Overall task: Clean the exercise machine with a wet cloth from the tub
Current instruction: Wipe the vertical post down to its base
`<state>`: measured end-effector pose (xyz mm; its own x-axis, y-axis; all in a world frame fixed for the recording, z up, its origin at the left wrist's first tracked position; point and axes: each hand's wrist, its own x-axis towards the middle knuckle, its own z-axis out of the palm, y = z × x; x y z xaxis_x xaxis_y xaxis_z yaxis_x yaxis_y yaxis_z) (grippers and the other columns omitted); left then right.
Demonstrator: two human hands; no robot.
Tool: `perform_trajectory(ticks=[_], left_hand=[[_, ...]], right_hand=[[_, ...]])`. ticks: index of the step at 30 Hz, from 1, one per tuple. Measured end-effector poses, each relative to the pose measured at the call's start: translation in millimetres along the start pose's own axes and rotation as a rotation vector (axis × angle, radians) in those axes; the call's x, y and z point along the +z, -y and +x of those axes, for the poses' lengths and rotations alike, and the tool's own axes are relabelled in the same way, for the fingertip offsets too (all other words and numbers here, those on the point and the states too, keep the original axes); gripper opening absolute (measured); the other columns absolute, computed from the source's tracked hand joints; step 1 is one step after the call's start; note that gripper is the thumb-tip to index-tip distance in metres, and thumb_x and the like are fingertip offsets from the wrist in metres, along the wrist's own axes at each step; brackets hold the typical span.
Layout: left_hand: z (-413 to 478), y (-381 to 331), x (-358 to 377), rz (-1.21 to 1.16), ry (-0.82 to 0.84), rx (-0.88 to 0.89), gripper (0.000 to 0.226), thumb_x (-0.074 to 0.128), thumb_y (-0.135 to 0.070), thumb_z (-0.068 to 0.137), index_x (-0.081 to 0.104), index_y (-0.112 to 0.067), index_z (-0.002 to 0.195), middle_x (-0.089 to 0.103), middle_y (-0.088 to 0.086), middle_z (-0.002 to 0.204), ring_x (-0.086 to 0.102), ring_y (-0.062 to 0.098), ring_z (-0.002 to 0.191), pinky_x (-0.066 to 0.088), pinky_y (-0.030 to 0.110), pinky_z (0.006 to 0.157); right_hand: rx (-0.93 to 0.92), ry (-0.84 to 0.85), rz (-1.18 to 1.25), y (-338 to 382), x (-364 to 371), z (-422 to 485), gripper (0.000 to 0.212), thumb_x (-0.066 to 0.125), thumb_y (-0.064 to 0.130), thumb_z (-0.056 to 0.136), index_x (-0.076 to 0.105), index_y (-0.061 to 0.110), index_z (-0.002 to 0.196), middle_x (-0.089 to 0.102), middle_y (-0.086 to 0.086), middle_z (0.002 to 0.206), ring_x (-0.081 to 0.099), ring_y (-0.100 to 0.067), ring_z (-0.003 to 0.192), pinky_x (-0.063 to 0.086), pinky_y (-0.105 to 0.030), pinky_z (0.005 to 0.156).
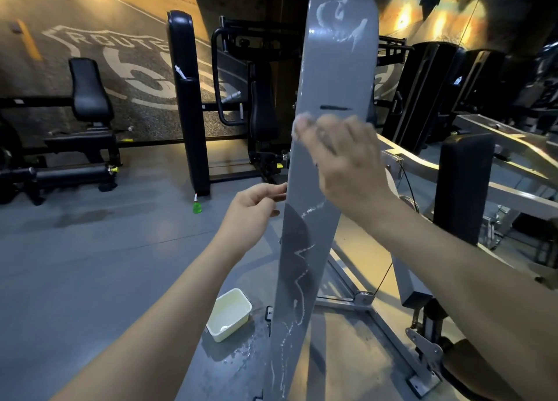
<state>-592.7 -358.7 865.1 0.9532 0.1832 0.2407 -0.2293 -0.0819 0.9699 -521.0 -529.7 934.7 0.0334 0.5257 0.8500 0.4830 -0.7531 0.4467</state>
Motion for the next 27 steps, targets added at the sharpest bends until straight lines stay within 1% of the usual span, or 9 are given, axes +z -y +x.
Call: perform_trajectory(ticks=[3, 6, 8, 13, 18, 20, 23, 25, 27], left_hand=[[1, -2, -2, 0.011, 0.001, -0.006, 0.053, 0.036, 0.009, 0.096, 0.076, -0.026, 0.102, 0.078, -0.017, 0.104, 0.069, 0.001, 0.107, 0.056, 0.035, 0.098], [2, -4, -2, 0.014, -0.007, -0.027, 0.051, 0.038, 0.009, 0.096, 0.076, -0.025, 0.097, 0.078, -0.016, 0.101, 0.07, 0.002, 0.104, 0.056, 0.035, 0.097], [3, -3, -3, 0.023, 0.002, -0.028, 0.052, 0.038, 0.009, 0.095, 0.077, -0.025, 0.097, 0.078, -0.014, 0.101, 0.07, 0.002, 0.105, 0.056, 0.036, 0.097], [1, 3, -5, 0.035, 0.024, -0.026, 0.056, 0.034, 0.012, 0.094, 0.074, -0.025, 0.108, 0.078, -0.012, 0.107, 0.07, 0.005, 0.109, 0.054, 0.038, 0.097], [-2, 8, 2, 0.021, -0.013, -0.034, 0.055, 0.032, 0.014, 0.093, 0.07, -0.012, 0.123, 0.076, -0.007, 0.114, 0.069, 0.007, 0.111, 0.054, 0.032, 0.092], [-3, 11, 4, 0.024, -0.026, -0.032, 0.058, 0.031, 0.015, 0.092, 0.069, -0.011, 0.128, 0.074, -0.005, 0.118, 0.067, 0.007, 0.114, 0.055, 0.03, 0.092], [-6, 17, 6, 0.053, -0.042, 0.0, 0.063, 0.03, 0.017, 0.091, 0.067, -0.015, 0.132, 0.073, -0.01, 0.12, 0.066, 0.005, 0.117, 0.054, 0.032, 0.094], [-9, 21, 7, 0.092, -0.038, 0.042, 0.065, 0.031, 0.017, 0.092, 0.064, -0.018, 0.135, 0.071, -0.011, 0.122, 0.065, 0.006, 0.118, 0.054, 0.034, 0.095], [-11, 25, 8, 0.135, -0.028, 0.072, 0.064, 0.034, 0.015, 0.093, 0.061, -0.022, 0.138, 0.07, -0.012, 0.126, 0.064, 0.006, 0.119, 0.054, 0.035, 0.098]], right_hand=[[-0.13, 0.031, -0.009, -11, -7, 3, 0.044, 0.052, 0.001, 0.098, 0.063, 0.018, 0.137, 0.061, -0.007, 0.105, 0.041, -0.027, 0.092, 0.034, -0.04, 0.076], [0.029, -0.034, -0.007, -15, -6, 14, 0.05, 0.06, -0.001, 0.089, 0.063, 0.018, 0.135, 0.057, -0.008, 0.108, 0.041, -0.028, 0.092, 0.034, -0.04, 0.076], [0.037, -0.021, 0.028, -2, -2, -1, 0.052, 0.057, -0.004, 0.089, 0.061, 0.013, 0.138, 0.055, -0.009, 0.11, 0.044, -0.03, 0.089, 0.035, -0.041, 0.074], [-0.192, 0.178, 0.087, 3, -9, -71, 0.049, 0.037, -0.003, 0.1, 0.061, 0.016, 0.139, 0.058, -0.008, 0.105, 0.05, -0.03, 0.086, 0.04, -0.042, 0.075], [0.043, 0.052, 0.091, -19, -11, -67, 0.048, 0.061, -0.004, 0.091, 0.067, 0.017, 0.134, 0.06, -0.012, 0.107, 0.049, -0.031, 0.092, 0.037, -0.042, 0.08], [0.083, 0.053, 0.13, -4, -5, -86, 0.045, 0.059, -0.005, 0.092, 0.066, 0.011, 0.134, 0.057, -0.011, 0.111, 0.051, -0.033, 0.09, 0.039, -0.042, 0.077], [-0.064, 0.184, 0.175, 20, 3, -133, 0.038, 0.052, -0.003, 0.098, 0.066, 0.007, 0.132, 0.062, -0.01, 0.108, 0.056, -0.033, 0.08, 0.041, -0.04, 0.068], [-0.161, 0.272, 0.169, 21, 0, -142, 0.038, 0.048, -0.003, 0.1, 0.066, 0.01, 0.131, 0.064, -0.009, 0.101, 0.057, -0.032, 0.078, 0.042, -0.039, 0.067], [-0.135, 0.246, 0.164, 14, -8, -126, 0.041, 0.04, 0.0, 0.102, 0.067, 0.014, 0.128, 0.063, -0.008, 0.097, 0.055, -0.03, 0.077, 0.039, -0.039, 0.068]])
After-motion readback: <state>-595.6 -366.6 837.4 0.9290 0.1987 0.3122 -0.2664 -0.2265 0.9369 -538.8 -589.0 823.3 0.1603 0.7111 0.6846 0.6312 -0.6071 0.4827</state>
